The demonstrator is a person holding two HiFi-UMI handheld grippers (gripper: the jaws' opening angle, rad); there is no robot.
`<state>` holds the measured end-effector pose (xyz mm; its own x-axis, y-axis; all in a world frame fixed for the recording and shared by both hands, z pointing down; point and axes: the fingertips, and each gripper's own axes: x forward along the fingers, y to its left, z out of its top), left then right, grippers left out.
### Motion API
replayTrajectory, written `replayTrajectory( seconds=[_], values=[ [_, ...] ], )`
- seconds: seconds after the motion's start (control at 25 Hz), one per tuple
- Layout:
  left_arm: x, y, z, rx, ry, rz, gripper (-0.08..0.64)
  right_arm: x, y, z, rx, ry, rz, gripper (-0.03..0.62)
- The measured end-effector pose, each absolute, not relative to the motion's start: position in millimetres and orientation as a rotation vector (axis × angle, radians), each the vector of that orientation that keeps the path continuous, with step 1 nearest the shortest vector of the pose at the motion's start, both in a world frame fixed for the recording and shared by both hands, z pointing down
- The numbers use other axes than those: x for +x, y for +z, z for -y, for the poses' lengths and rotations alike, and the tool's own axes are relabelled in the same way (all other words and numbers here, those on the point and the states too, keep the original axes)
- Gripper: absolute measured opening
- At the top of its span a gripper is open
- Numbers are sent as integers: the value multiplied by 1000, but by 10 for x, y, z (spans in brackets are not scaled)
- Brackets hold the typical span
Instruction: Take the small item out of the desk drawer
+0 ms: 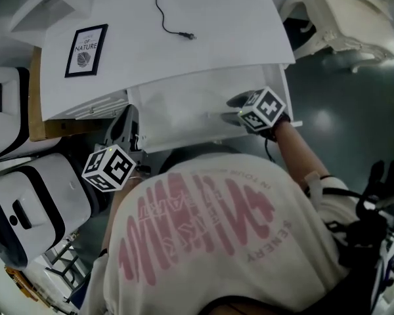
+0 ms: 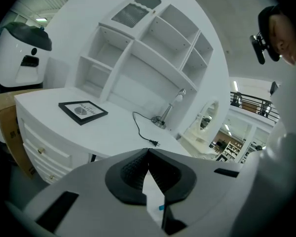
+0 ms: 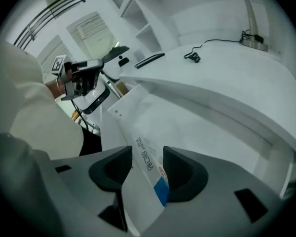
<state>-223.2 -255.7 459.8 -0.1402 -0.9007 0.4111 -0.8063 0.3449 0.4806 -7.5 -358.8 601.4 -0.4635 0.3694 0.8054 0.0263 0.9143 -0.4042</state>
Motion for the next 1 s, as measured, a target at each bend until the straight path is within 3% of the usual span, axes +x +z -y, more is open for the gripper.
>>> replayTrajectory(
  seconds=[0.12, 0.48, 0.84, 1.0],
  values=[
    [-2276, 4593, 2485, 1470, -188, 1991, 29, -85, 6093, 3500, -349, 311, 1961, 235],
    [-2305, 4638, 2412, 1477, -121, 2013, 29, -102, 6324, 3309, -443, 151, 1834, 235],
    [-2410, 4765, 2370, 1427, -86, 2000, 29, -160, 6469, 3381, -408, 143, 1833, 163],
    [-2461, 4796, 2398, 1410, -110, 1997, 29, -173, 6454, 3407, -405, 177, 1826, 160]
  ],
)
